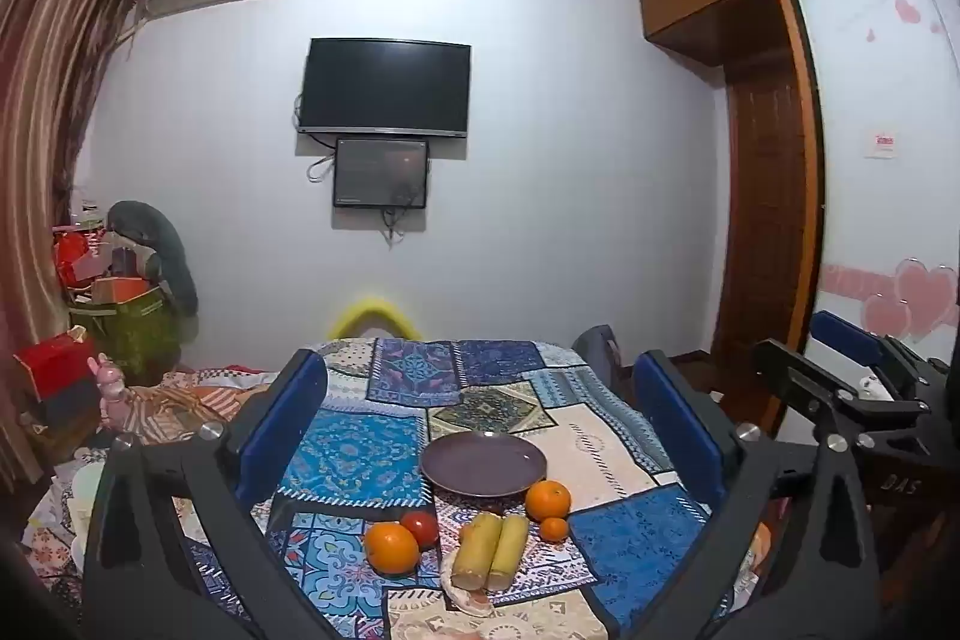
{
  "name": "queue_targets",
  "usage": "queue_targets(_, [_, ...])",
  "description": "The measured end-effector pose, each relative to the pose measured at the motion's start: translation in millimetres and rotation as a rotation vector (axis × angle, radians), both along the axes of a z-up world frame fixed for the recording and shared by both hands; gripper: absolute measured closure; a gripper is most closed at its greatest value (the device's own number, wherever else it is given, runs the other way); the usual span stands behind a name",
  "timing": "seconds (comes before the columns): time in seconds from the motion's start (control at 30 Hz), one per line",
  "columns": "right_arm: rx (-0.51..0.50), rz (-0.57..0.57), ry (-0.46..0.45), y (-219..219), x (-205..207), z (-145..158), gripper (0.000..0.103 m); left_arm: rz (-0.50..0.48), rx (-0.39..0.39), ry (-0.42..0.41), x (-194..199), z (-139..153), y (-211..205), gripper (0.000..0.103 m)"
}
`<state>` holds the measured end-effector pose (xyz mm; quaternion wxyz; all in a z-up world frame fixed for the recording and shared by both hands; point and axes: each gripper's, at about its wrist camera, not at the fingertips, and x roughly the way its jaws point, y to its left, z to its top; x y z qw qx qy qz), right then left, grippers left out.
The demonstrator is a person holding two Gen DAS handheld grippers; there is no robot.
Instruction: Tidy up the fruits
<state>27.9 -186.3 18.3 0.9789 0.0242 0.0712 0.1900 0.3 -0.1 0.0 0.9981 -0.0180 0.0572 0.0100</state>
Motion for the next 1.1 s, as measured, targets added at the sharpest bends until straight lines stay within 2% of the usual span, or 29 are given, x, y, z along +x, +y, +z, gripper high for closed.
queue_targets(0.4, [0.002, 0.0, -0.01, 4.2, -7.5, 3.3, 0.0, -0.001, 0.0, 0.0, -4.7, 5.7, -0.5, 0.0])
queue_targets(0.5, [0.009, 0.001, -0.013, 0.2, -6.3, 3.7, 0.0, 0.003, 0.002, -0.008, -2.2, -2.4, -3.4, 0.0])
queue_targets(1.1, [0.016, -0.001, -0.015, -1.8, -7.4, -0.5, 0.0, 0.009, -0.001, -0.006, -1.7, -3.9, -6.0, 0.0])
